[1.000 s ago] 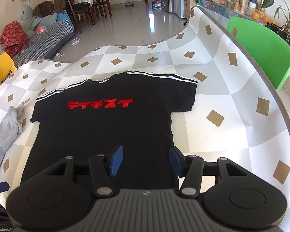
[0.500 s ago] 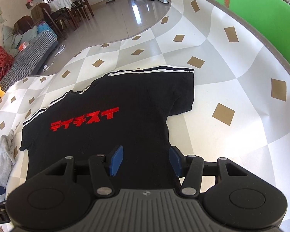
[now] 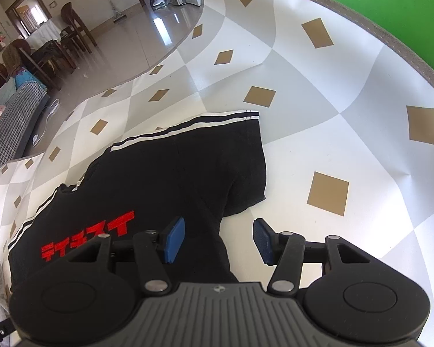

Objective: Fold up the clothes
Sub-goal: 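Move the right gripper to the black T-shirt's side edge and close on it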

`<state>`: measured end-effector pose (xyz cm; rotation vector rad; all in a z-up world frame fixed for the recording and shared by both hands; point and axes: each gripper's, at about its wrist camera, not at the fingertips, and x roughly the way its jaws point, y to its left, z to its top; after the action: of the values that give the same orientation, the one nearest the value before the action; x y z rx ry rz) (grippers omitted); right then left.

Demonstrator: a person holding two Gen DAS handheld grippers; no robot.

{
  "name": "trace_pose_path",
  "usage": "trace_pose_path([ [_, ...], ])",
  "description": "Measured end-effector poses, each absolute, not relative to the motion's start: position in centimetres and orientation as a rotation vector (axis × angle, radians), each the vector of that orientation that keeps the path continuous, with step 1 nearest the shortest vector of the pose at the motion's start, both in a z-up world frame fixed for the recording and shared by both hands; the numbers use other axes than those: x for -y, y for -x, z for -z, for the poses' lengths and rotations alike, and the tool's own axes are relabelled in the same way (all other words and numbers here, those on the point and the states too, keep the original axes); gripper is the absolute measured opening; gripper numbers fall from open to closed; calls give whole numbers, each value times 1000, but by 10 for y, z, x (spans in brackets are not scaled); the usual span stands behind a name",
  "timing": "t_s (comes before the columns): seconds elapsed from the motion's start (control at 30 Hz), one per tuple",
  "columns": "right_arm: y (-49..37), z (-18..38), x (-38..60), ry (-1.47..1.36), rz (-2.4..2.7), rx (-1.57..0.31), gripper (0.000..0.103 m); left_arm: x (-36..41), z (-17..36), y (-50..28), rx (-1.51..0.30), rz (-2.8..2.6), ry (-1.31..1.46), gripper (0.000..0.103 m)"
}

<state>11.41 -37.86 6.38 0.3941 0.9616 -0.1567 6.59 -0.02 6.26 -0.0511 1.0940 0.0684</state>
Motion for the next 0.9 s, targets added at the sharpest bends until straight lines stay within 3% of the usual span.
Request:
trace_pose_path([
  [0.7, -164, -24, 403, -475, 280, -942, 50, 2, -46, -115, -1113, -63, 45, 103],
  [0.9, -171, -19, 396, -439, 293, -915, 43, 3, -44, -117, -1121, -57, 53, 103],
])
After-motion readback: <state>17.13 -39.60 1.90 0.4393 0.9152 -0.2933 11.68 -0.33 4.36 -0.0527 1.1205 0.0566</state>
